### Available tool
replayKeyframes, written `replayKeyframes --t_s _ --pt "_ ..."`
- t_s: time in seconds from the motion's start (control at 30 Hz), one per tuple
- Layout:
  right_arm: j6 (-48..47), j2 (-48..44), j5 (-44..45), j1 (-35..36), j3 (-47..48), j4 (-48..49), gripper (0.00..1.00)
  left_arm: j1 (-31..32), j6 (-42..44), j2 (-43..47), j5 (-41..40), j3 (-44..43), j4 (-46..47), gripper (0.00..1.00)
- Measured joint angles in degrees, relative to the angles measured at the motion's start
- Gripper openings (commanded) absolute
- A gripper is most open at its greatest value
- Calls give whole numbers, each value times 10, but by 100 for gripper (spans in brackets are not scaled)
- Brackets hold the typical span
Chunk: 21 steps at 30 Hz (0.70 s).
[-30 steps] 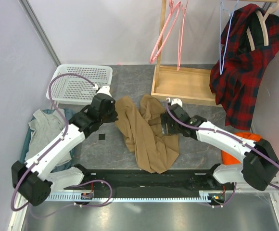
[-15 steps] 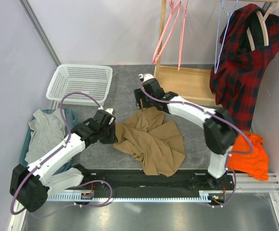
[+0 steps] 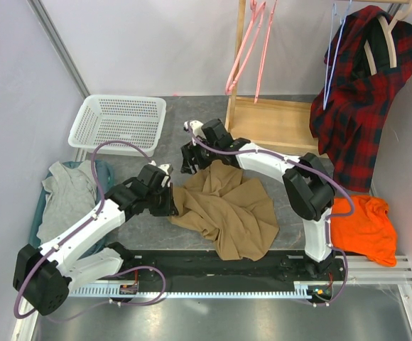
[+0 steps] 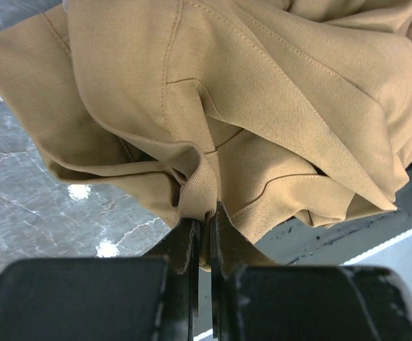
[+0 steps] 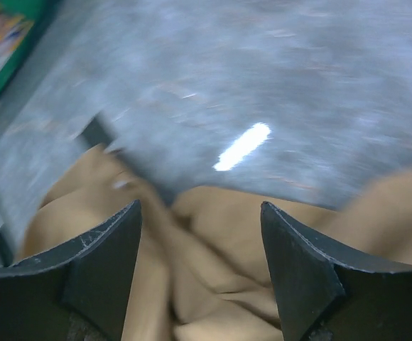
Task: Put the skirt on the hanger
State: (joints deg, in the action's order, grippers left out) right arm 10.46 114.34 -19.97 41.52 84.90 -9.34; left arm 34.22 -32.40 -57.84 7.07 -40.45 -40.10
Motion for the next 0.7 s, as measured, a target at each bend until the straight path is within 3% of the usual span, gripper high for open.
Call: replayKeyframes --t_s 0.17,0.37,0.53,0.7 --pt "-32 -3 -96 18 -16 3 74 0 0 4 6 1 0 2" --pt "-64 -30 -193 25 -110 -3 72 0 0 4 5 1 0 2" --pt "-75 -30 -213 35 -122 -3 65 0 0 4 5 1 0 2" --pt "-46 -30 -213 44 -127 58 65 0 0 4 3 1 0 2"
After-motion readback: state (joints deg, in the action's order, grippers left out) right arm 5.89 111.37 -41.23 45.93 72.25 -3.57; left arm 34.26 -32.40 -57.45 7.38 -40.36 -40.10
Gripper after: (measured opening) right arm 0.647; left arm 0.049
